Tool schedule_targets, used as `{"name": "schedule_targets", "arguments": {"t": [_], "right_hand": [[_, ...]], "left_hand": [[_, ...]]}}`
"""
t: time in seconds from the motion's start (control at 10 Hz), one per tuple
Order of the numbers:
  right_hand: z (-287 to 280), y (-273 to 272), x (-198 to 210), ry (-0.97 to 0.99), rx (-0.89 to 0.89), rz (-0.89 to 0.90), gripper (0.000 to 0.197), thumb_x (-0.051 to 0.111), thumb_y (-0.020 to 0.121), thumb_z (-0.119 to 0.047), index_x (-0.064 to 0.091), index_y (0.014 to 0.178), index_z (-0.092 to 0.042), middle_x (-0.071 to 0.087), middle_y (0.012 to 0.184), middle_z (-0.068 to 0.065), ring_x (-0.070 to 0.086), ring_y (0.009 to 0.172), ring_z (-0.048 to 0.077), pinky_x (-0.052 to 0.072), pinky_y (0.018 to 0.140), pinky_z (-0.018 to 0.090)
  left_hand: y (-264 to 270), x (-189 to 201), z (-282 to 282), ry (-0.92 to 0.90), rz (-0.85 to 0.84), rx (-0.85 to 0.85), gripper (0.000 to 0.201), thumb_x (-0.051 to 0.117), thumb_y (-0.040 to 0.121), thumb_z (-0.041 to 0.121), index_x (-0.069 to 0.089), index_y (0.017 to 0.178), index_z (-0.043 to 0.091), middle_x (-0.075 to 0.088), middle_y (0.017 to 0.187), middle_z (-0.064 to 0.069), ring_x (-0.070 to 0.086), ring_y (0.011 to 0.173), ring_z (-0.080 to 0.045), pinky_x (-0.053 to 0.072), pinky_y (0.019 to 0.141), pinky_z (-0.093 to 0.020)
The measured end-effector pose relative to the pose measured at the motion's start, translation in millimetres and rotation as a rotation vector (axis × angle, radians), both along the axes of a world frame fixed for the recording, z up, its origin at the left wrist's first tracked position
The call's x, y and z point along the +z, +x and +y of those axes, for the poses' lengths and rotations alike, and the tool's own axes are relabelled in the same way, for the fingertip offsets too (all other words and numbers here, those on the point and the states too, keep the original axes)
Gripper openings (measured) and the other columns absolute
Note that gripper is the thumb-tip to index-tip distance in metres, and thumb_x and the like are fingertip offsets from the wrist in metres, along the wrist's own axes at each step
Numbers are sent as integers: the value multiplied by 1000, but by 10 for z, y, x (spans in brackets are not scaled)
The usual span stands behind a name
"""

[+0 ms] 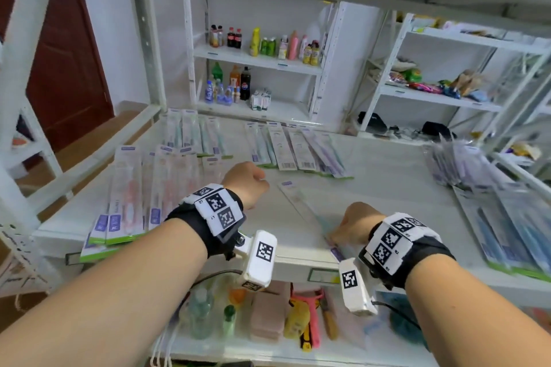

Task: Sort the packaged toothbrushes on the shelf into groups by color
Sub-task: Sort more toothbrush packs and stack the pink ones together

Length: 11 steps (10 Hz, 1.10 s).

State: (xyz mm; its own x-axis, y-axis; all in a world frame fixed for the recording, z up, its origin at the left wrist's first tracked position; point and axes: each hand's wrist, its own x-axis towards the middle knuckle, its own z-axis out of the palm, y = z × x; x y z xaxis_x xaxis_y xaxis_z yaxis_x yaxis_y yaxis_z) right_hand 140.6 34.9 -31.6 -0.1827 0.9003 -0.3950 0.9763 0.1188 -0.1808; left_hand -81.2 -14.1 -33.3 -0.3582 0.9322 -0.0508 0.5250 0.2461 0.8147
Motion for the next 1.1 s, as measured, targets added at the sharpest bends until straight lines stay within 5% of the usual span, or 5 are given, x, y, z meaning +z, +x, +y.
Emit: {"name": "schedule_targets", "arguments": {"t": [0.2,0.3,0.5,0.7,1.1], "right_hand": [[140,378,-62,71,-19,103,20,70,71,-32,59,75,-16,55,72,-4,52,66,13,37,51,21],[286,601,-55,139,-27,265,28,70,75,-22,52,96,-20,53,88,-6,51,77,12,34,56,18],[767,888,54,209,-132,699,21,62,78,-12,56,94,-24,69,78,4,66,64,23,54,50,32],[1270,953,19,187,-154,849,19,67,80,-13,60,92,-26,68,75,-2,63,55,10,46,39,21],[1742,939,-107,144,-107,976,19,63,79,-8,62,90,-24,70,79,0,64,48,8,44,38,16]], "left_hand": [[292,-60,325,-42,-107,48,37,51,88,7,54,125,2,63,112,-22,65,80,-35,55,73,-40],[319,-51,567,-70,-77,105,28,50,89,5,60,112,-6,65,107,-24,56,76,-25,54,74,-37],[262,22,1047,-262,90,211,29,51,89,16,49,64,2,59,86,-17,55,74,-28,41,67,-30],[255,46,1312,-345,270,324,40,53,89,23,56,122,0,57,124,-19,55,115,-34,45,92,-38],[359,136,1335,-656,786,9,35,27,97,0,52,120,-7,49,132,-22,49,122,-34,41,102,-42]]}}
